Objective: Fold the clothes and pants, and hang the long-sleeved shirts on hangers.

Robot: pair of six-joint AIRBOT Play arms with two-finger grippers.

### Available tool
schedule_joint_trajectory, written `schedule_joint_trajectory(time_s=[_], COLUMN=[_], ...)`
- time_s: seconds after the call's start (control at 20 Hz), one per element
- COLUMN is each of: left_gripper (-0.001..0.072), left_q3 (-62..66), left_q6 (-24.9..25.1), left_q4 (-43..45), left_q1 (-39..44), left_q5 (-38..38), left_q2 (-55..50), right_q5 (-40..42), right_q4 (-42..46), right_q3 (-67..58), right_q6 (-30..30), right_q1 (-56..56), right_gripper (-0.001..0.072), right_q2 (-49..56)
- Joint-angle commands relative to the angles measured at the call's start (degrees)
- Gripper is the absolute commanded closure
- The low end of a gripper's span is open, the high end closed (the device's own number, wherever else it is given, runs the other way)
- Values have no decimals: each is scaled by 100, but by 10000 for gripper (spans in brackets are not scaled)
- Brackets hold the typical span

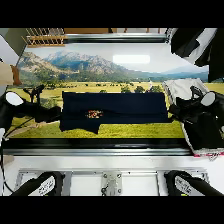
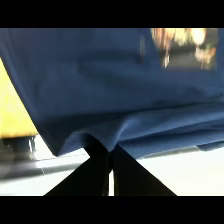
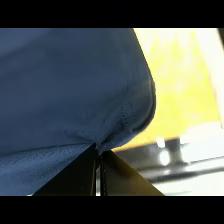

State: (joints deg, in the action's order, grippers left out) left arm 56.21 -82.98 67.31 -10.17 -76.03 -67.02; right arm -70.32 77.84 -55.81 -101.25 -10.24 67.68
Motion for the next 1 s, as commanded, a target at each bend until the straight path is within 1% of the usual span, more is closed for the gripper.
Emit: schedule_joint_trajectory(time_s=[0.0,0.25,0.4,0.55,0.65,0.7,0.75,0.8,0.85,0.95], left_gripper=[702,702,701,702,696,432,103,53,53,54], left_q3=[892,2092,2745,3250,3591,3790,3980,4190,4356,4715], left_q6=[31,26,26,26,-42,-39,-39,-48,-59,-57], left_q4=[20,4,2,2,-4,-59,-262,-540,-863,-1384], left_q1=[107,114,164,247,245,245,219,166,111,-17], left_q5=[114,87,-9,-33,-31,-20,22,105,212,251], left_q2=[-931,-2138,-2765,-3274,-3554,-3674,-3764,-3827,-3827,-3764], right_q5=[-72,-59,131,765,1370,1714,2061,2400,2581,2507], right_q4=[35,-151,-155,-264,-623,-901,-1327,-1827,-2280,-2741], right_q3=[-844,-1814,-2214,-2302,-2302,-2304,-2306,-2308,-2350,-2487], right_q6=[76,79,79,74,81,173,463,802,1115,1657], right_q1=[9,44,146,260,295,297,295,289,278,164], right_gripper=[702,702,702,699,689,649,408,120,76,76], right_q2=[885,1954,2424,2632,2651,2651,2649,2643,2627,2581])
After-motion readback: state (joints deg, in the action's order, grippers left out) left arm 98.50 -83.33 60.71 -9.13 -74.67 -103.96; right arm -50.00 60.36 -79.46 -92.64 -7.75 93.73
